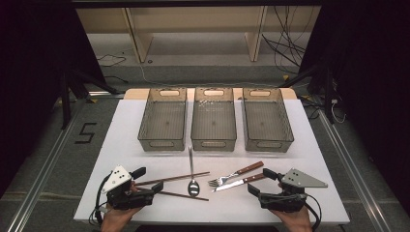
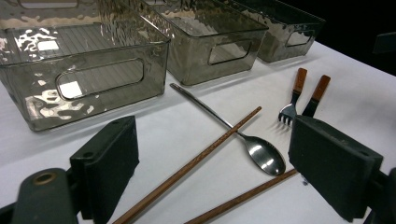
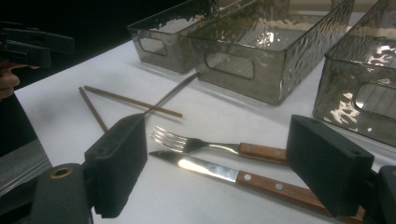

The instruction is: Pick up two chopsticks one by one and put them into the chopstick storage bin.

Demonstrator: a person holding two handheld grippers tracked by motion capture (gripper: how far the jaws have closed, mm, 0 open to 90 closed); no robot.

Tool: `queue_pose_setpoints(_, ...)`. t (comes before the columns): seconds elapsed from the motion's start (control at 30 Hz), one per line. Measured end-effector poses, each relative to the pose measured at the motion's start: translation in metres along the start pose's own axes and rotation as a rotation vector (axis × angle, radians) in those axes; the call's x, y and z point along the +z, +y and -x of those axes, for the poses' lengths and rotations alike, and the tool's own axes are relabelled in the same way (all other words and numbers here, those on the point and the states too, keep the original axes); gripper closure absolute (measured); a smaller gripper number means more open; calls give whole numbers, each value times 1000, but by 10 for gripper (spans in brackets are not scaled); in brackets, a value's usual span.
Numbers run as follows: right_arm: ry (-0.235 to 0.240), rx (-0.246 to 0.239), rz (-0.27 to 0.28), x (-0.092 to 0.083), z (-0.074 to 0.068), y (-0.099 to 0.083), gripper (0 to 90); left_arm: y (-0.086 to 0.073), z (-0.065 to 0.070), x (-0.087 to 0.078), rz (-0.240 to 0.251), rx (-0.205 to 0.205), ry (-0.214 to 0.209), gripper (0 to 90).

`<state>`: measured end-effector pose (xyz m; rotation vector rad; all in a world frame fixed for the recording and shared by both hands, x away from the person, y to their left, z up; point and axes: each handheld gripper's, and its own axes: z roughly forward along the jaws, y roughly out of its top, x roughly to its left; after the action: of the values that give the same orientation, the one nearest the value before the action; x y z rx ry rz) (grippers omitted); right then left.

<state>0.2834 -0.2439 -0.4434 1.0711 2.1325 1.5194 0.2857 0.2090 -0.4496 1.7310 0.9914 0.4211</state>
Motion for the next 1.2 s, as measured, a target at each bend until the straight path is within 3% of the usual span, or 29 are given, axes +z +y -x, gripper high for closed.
queue_pose_setpoints(0.37,-1,7,-1,-1,0,0,215,4,0,-1,-9,20,9,156)
queue_pose_setpoints(0.5,3,7,-4,0,0,0,216,16,-1,-3,-35,70,10,160)
queue_pose_setpoints(0.6,6,7,-11,0,1,1,216,28,-1,-1,-118,138,-3,163)
queue_pose_setpoints(0.63,8,8,-11,0,1,1,216,35,-2,3,-187,187,-4,163)
queue_pose_setpoints(0.7,9,8,-14,1,1,1,216,38,-2,5,-211,210,-2,178)
queue_pose_setpoints(0.87,17,4,-23,2,1,0,217,49,-3,16,-389,277,-77,197)
queue_pose_setpoints(0.93,25,4,-34,3,1,0,219,52,-2,24,-463,318,-76,206)
queue_pose_setpoints(1.07,36,-1,-43,5,0,0,220,54,-7,34,-506,347,-81,273)
queue_pose_setpoints(1.2,42,-8,-47,6,0,0,221,53,-11,49,-601,402,-90,310)
